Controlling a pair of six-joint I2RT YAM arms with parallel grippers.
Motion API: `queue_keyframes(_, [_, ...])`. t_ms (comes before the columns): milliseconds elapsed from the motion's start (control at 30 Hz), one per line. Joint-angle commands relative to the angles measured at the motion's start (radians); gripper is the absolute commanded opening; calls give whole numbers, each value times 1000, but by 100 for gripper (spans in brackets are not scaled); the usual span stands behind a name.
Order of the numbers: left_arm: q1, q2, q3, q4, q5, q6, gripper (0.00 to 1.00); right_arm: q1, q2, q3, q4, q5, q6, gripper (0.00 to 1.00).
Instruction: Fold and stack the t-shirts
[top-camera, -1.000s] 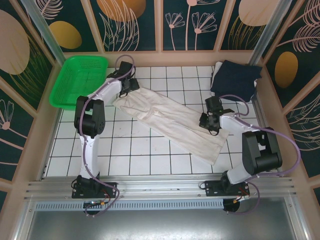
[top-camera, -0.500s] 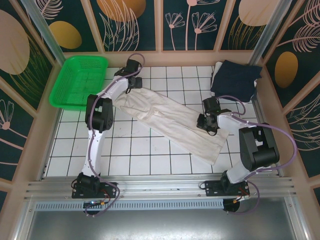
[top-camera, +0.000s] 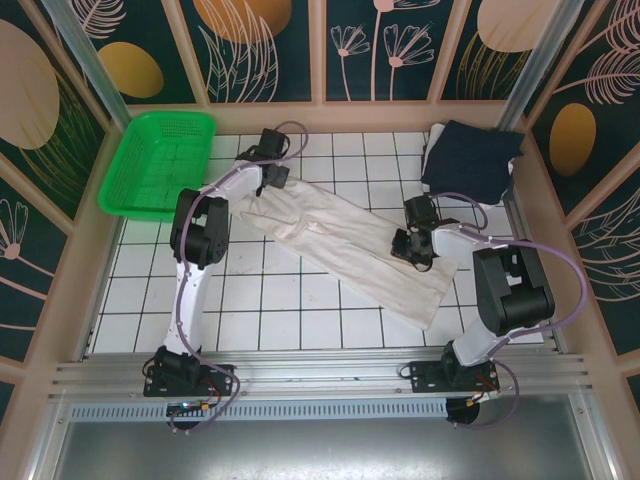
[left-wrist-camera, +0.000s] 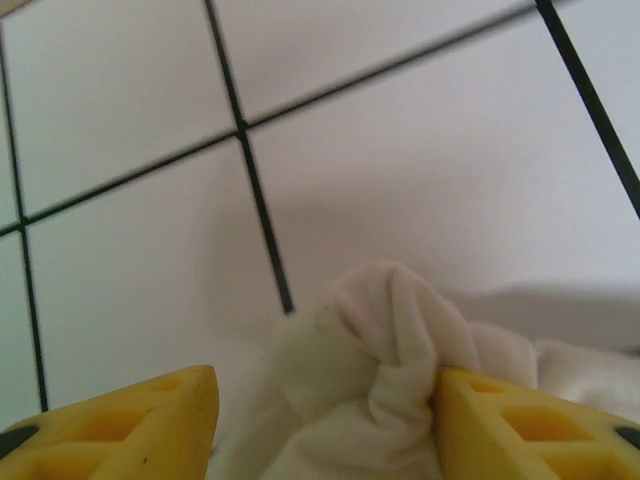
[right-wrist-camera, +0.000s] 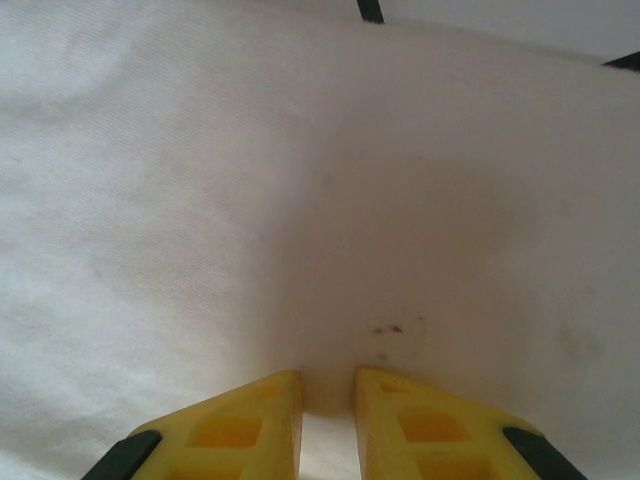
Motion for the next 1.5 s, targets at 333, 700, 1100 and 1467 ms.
queue_keyframes(333, [-15, -97, -29, 70, -97, 83, 60, 8, 42, -18, 23, -19, -17, 22])
queue_keyframes(700, [-14, -144, -84, 56, 44, 41, 66, 11, 67, -9, 32, -30, -18, 22])
queue_keyframes(1100, [-8, 15, 41, -4, -56, 99, 55, 11, 62, -15, 27, -24, -18, 21])
queue_keyframes(1467, [23, 18, 107, -34, -62, 94, 13, 11, 41, -40, 26, -12, -18, 21])
